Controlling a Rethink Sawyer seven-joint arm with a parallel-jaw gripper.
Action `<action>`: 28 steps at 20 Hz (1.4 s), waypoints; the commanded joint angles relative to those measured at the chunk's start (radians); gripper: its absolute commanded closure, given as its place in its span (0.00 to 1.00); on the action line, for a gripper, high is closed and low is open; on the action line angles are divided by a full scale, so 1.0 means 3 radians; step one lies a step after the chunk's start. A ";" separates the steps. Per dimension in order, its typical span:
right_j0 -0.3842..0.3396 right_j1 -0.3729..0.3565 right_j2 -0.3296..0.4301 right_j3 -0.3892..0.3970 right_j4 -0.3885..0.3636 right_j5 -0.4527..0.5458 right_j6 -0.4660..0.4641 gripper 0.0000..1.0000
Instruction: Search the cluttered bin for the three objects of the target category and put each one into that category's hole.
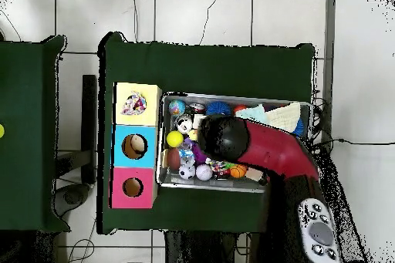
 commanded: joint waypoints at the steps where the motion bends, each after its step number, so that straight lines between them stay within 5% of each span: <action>1: -0.0470 -0.0083 0.0506 0.0412 -0.0826 -0.0063 -0.1162 0.00; 8: -0.0514 0.0176 0.0747 0.0242 -0.1201 -0.0234 -0.0669 0.00; 13: -0.0373 0.0366 0.0772 0.0092 -0.1198 -0.0302 -0.0195 0.00; 28: -0.0277 0.0379 0.0791 0.0134 -0.1159 -0.0268 0.0007 0.00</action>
